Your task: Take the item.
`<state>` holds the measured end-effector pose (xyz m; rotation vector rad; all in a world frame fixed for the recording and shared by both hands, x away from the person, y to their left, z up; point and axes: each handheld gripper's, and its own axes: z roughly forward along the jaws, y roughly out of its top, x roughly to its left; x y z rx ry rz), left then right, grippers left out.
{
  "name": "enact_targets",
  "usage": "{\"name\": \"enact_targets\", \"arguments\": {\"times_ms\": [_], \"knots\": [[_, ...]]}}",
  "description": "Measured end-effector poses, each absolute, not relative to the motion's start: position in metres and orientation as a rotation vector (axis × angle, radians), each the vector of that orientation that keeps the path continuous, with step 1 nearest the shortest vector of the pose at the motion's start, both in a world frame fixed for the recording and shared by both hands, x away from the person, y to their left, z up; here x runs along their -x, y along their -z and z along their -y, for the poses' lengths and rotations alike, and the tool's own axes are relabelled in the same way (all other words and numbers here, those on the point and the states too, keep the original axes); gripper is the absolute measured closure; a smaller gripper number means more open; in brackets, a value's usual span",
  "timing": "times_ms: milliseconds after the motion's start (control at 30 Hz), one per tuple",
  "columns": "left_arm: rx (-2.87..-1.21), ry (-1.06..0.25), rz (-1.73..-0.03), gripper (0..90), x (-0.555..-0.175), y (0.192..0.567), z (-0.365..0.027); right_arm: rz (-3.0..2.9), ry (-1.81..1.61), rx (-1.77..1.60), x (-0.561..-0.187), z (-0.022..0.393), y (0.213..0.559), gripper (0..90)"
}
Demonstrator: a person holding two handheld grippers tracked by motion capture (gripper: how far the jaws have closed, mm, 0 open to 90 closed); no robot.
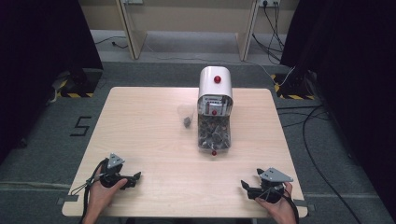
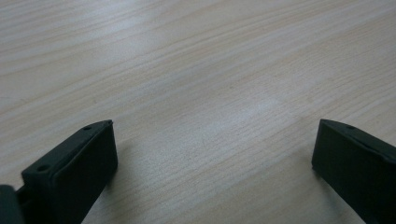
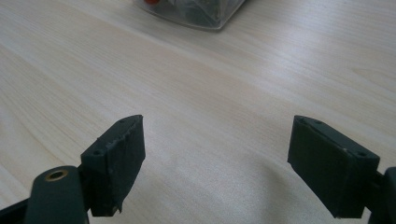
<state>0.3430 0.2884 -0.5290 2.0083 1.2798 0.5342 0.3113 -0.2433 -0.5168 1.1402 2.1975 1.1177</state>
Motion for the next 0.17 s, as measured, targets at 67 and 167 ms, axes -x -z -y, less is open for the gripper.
{"name": "enact_targets", "arguments": {"times_ms": [67, 167], "knots": [[-2.008, -0.534, -1.280, 0.0, -0.3430, 0.5290, -0.2884, -2.198, -1.117, -1.141, -0.3113, 0.2434, 0.5168, 19.7], [-2.008, -0.534, -1.280, 0.0, -0.3430, 0.5290, -0.2884, -2.201, -1.118, -1.144, -0.3116, 0.2434, 0.5168, 19.7]]}}
